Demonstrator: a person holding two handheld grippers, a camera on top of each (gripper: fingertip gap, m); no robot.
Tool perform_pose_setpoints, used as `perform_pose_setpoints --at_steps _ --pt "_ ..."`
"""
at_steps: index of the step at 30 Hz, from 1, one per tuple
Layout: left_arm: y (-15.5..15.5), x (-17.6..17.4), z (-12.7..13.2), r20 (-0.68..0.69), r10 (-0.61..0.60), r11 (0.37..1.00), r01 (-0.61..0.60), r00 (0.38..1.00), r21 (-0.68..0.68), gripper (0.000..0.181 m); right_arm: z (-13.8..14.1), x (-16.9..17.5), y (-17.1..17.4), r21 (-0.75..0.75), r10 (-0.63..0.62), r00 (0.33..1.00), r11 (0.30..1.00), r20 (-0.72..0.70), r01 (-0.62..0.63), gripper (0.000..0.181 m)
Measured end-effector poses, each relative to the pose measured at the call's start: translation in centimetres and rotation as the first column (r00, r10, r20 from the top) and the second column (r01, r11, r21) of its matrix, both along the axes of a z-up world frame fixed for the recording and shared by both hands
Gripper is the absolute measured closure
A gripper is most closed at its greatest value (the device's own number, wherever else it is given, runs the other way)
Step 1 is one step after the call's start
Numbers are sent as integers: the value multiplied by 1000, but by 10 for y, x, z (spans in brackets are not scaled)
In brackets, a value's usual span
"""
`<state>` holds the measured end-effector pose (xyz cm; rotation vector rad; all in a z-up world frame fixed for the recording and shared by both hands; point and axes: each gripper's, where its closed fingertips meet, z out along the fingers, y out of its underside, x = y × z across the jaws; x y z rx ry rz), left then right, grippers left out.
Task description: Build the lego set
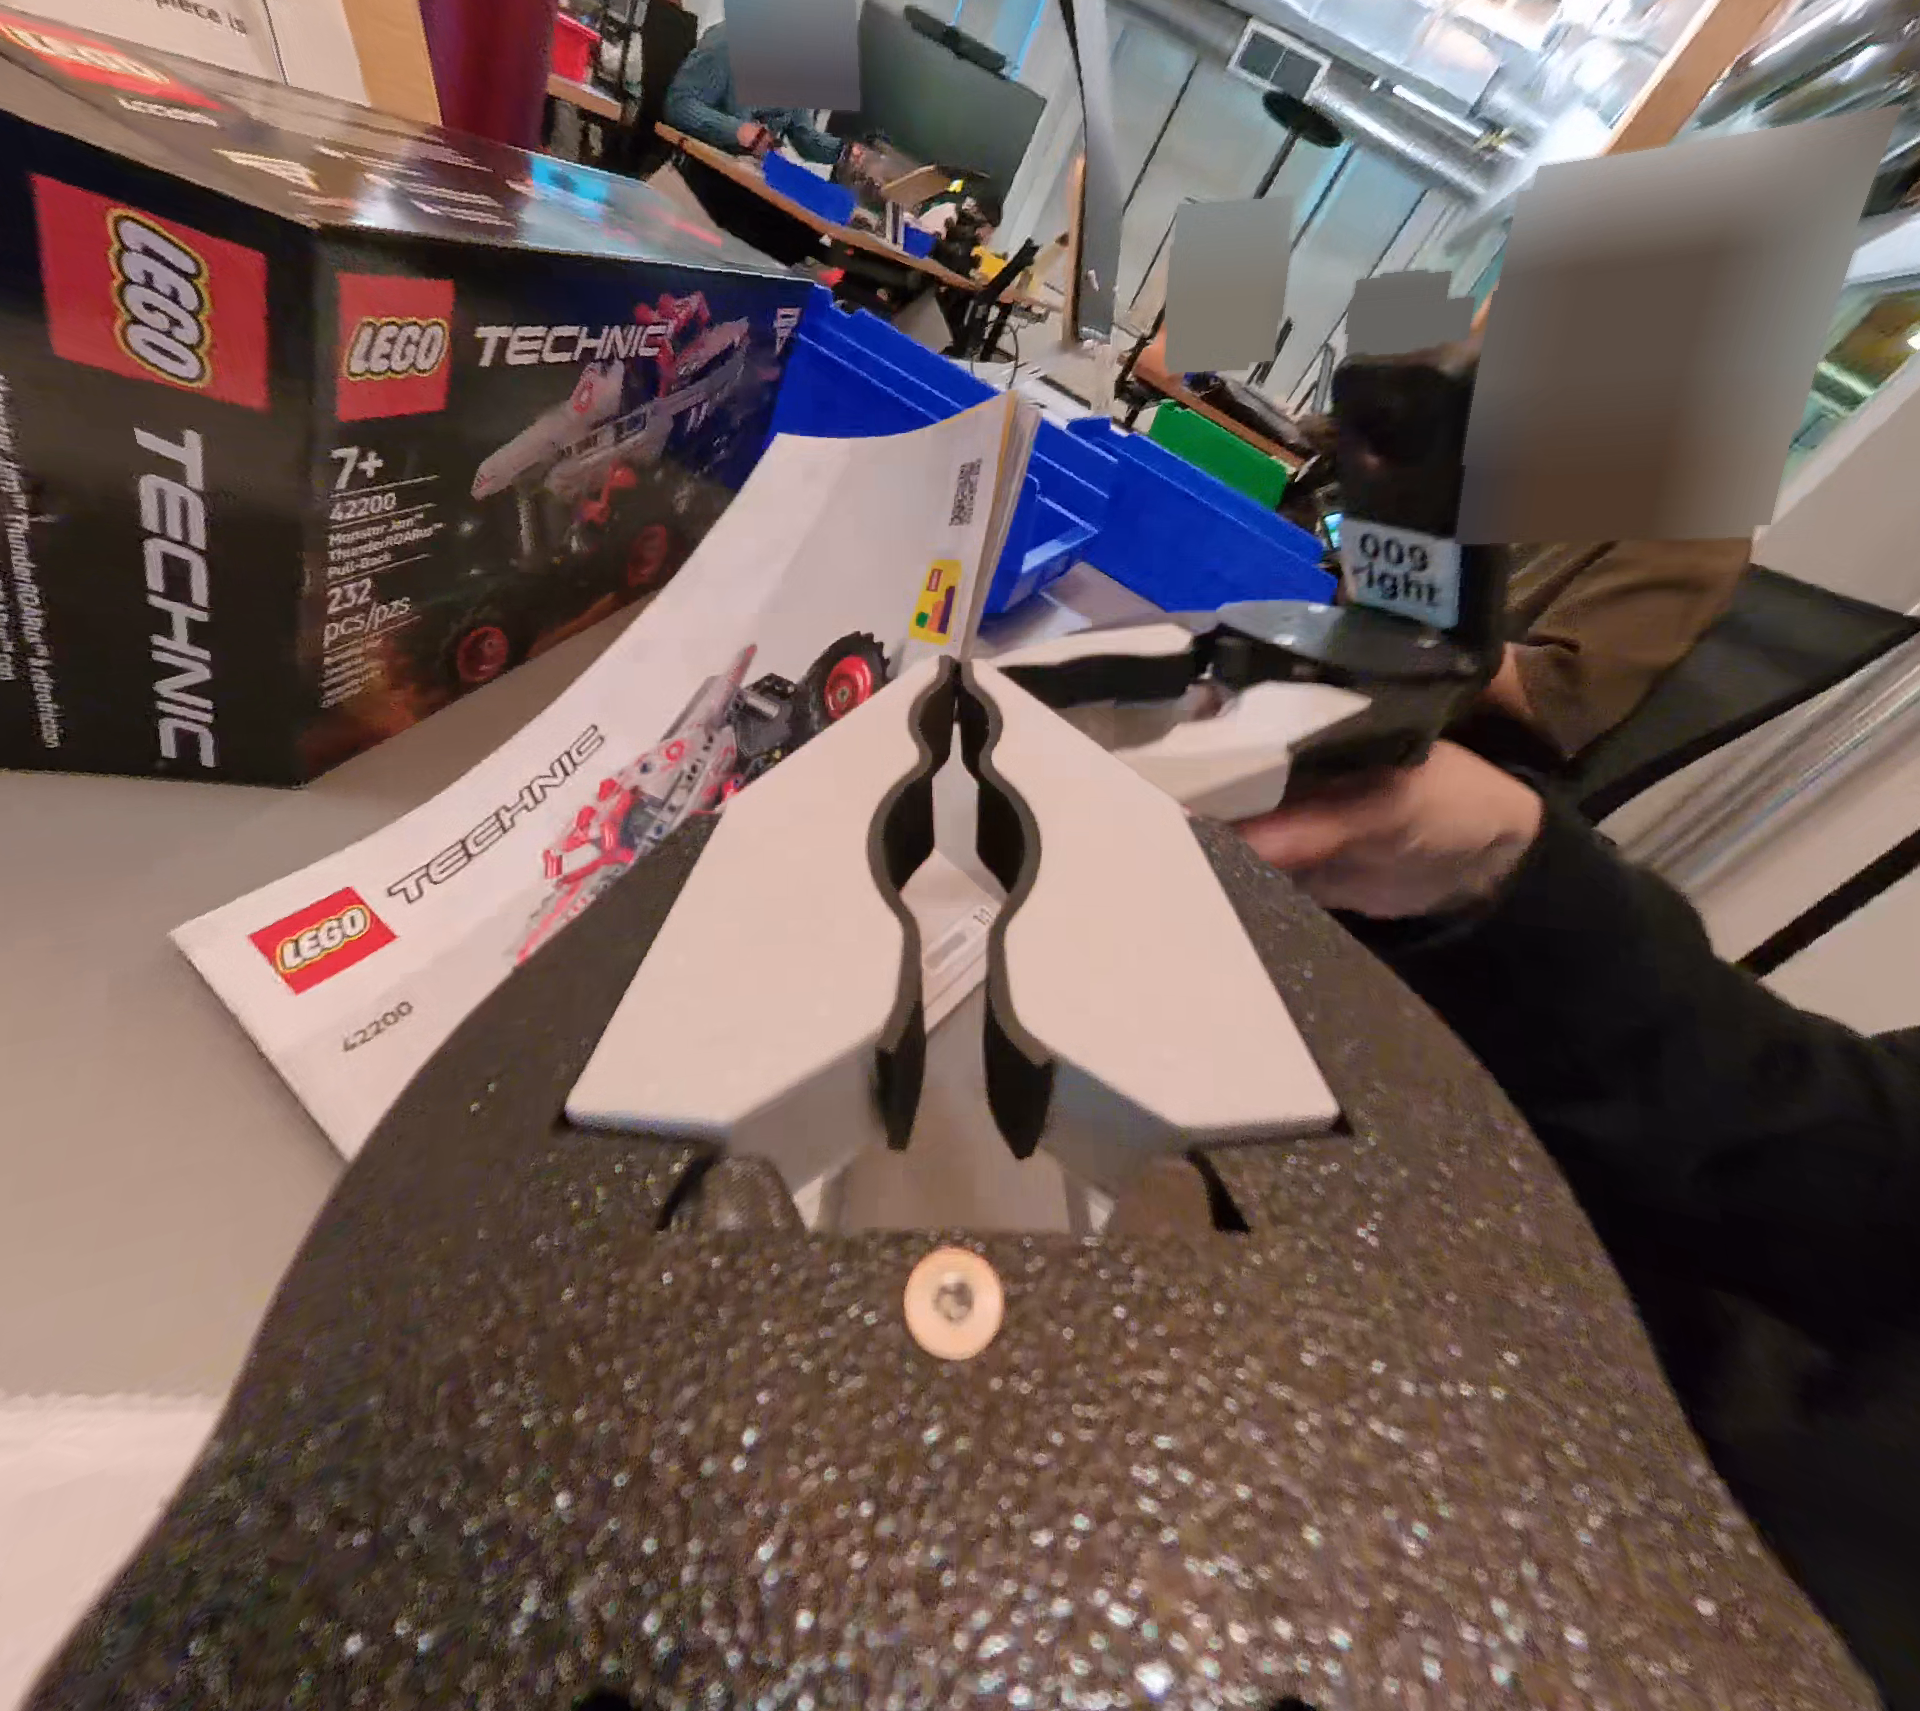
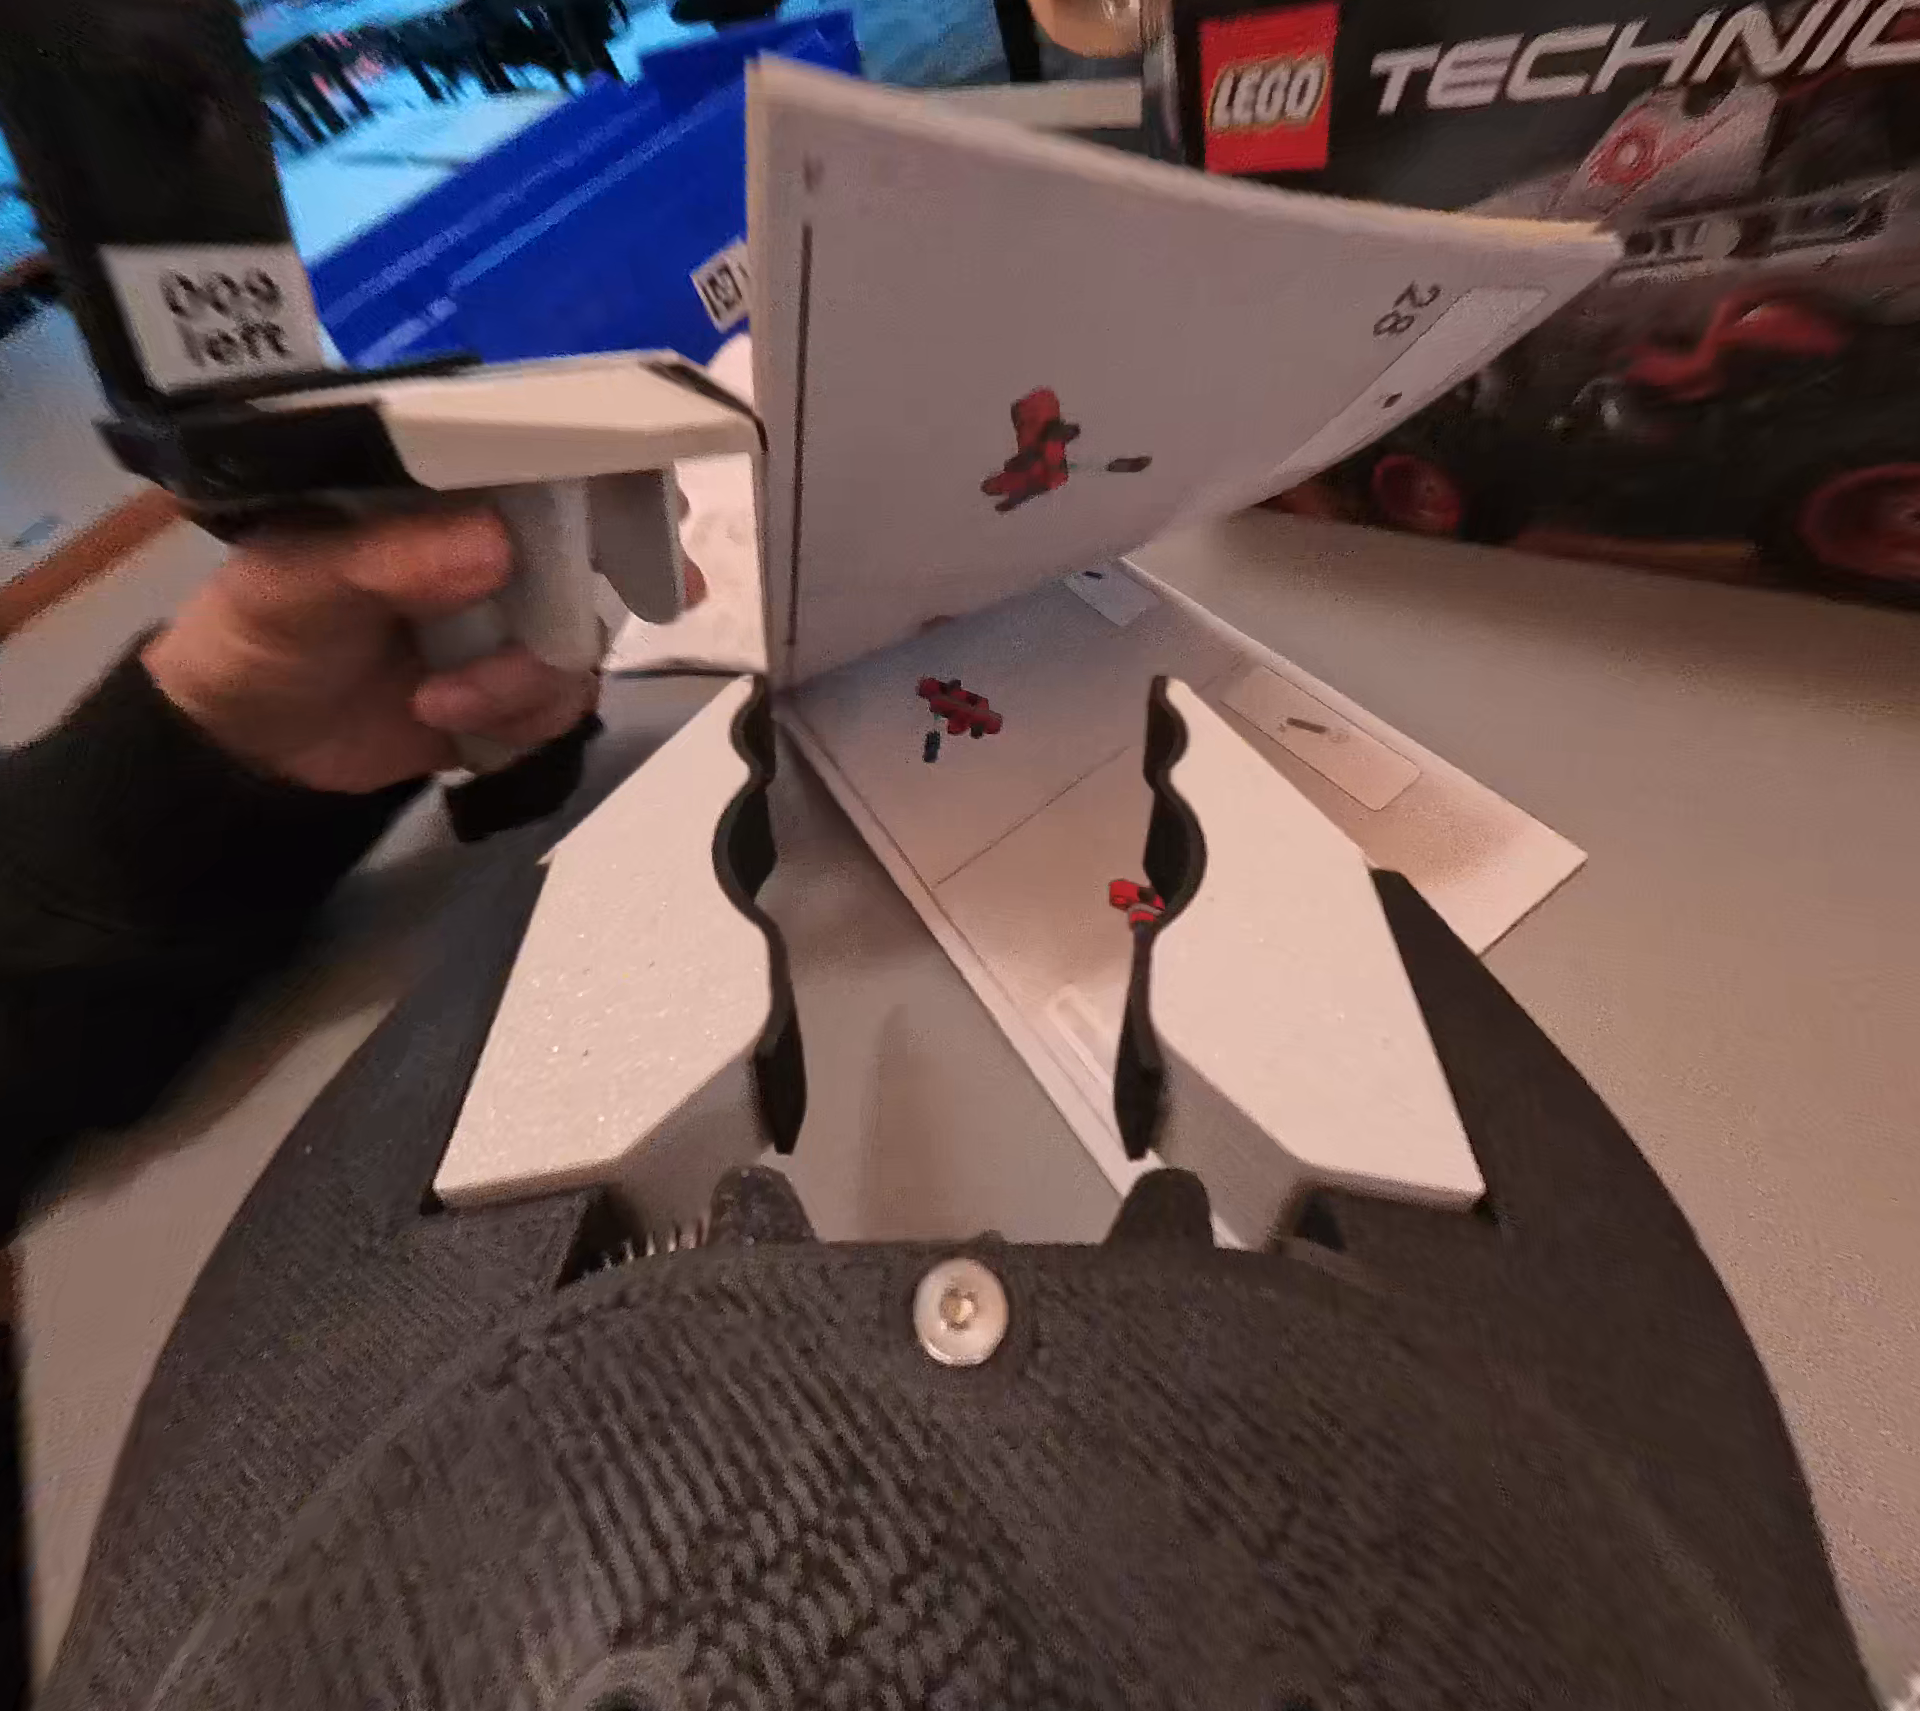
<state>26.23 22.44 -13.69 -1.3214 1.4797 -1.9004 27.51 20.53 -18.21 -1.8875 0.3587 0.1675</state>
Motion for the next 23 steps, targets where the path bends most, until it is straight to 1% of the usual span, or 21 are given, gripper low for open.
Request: perform_pose_setpoints --at_steps 1,2,4,6,9,11,13,15,18,20,21,23 --pt "0 0 -3 -1 -9 1000 9 1000 19 181 -7 1 3 -24 -14 1000 1000 23 14 107" --pt "-1 -1 -7 -6 -21 998 22 1000 58 181 -11 0 6 -34 -18 1000 999 25 18 105" --pt "-1 -1 -14 -11 -25 989 27 1000 144 181 -8 -5 15 5 7 1000 1000 -29 -7 107" --pt "-2 -1 -20 -12 -32 978 34 999 204 181 -3 -7 20 79 24 989 997 -147 -13 108" --pt "-3 4 -27 -21 -22 968 27 1000 251 181 -2 -4 22 153 59 930 988 -362 -4 111" --pt "-4 5 -31 -31 -34 963 41 999 265 181 -5 -6 22 168 81 902 986 -423 -9 116" --pt "-7 6 -34 -38 -58 960 66 998 271 181 -10 -7 20 157 80 914 987 -397 -18 114" --pt "-11 7 -35 -49 -105 953 115 993 280 181 -19 -11 19 98 70 936 994 -345 -38 115" --pt "-10 13 -34 -69 -106 942 123 992 313 181 -27 -12 19 30 52 959 999 -279 -45 115" --pt "-12 15 -35 -99 -118 931 144 988 334 172 -31 -10 19 1 38 970 999 -241 -39 120" --pt "-13 16 -36 -116 -117 923 151 986 355 171 -31 -9 19 -2 33 973 999 -227 -34 125" --pt "-14 17 -38 -131 -103 894 149 986 423 164 -30 -8 19 2 29 979 1000 -203 -30 130"
